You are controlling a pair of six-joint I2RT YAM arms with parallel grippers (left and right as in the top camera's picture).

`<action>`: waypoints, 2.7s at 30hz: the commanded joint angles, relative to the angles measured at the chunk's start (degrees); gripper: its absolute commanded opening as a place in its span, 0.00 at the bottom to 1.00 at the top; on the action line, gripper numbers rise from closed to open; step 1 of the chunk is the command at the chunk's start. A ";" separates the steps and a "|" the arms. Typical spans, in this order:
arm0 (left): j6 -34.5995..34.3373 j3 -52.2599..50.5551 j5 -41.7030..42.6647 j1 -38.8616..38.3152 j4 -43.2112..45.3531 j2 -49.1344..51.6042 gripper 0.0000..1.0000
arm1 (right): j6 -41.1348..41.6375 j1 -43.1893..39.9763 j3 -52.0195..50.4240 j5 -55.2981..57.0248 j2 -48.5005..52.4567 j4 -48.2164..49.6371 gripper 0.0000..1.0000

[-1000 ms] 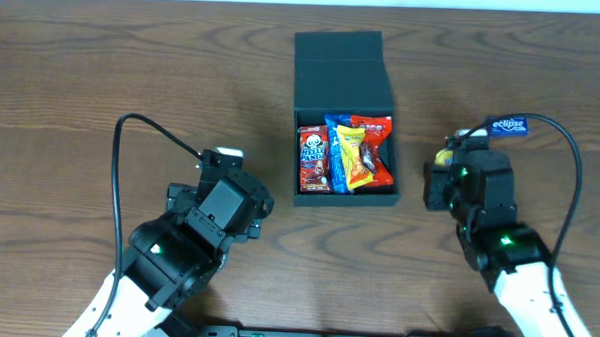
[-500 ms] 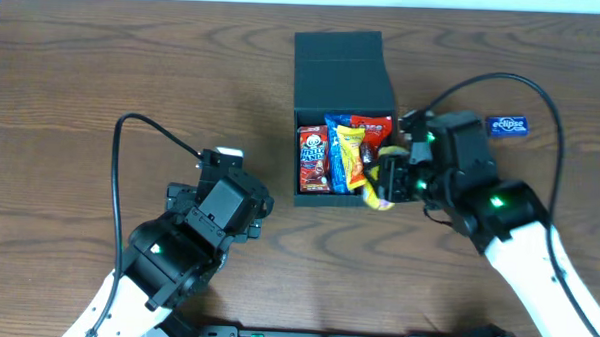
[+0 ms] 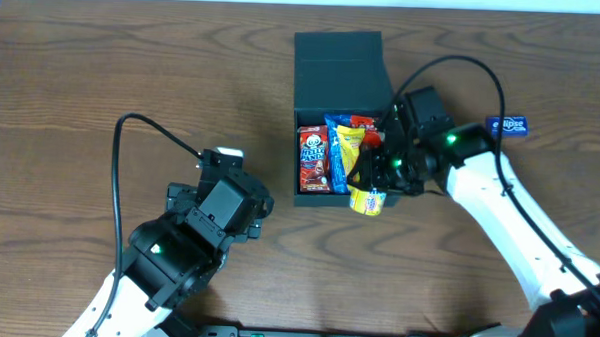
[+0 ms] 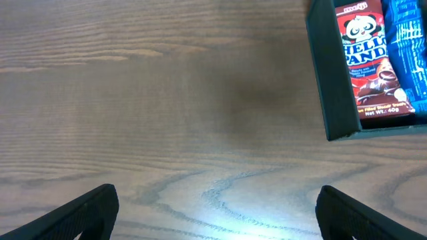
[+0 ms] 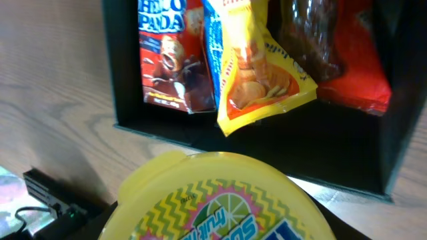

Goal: Pack container
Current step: 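Carry the yellow tub with the right gripper into the box, then lower the yellow tub into the box's right corner, then open the right gripper and move it right toward the blue Eclipse tin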

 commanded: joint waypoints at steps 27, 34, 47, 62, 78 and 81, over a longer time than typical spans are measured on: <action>0.63 -0.24 -0.83 0.20 -0.22 0.04 0.95 | -10.32 -4.94 17.29 5.35 18.34 -10.19 0.01; 0.63 -0.24 -0.83 0.20 -0.22 0.04 0.95 | -12.85 -3.50 17.29 5.35 19.54 -7.39 0.01; 0.63 -0.24 -0.83 0.20 -0.22 0.04 0.95 | -15.65 -3.45 17.29 5.33 19.54 -8.48 0.33; 0.63 -0.24 -0.83 0.20 -0.22 0.04 0.95 | -16.76 -3.48 17.29 5.35 19.54 -8.44 0.85; 0.63 -0.24 -0.83 0.20 -0.22 0.04 0.95 | -16.65 -3.48 17.77 5.33 18.12 -7.85 0.99; 0.63 -0.24 -0.83 0.20 -0.22 0.04 0.95 | -16.46 -3.48 18.32 5.33 16.17 -7.80 0.99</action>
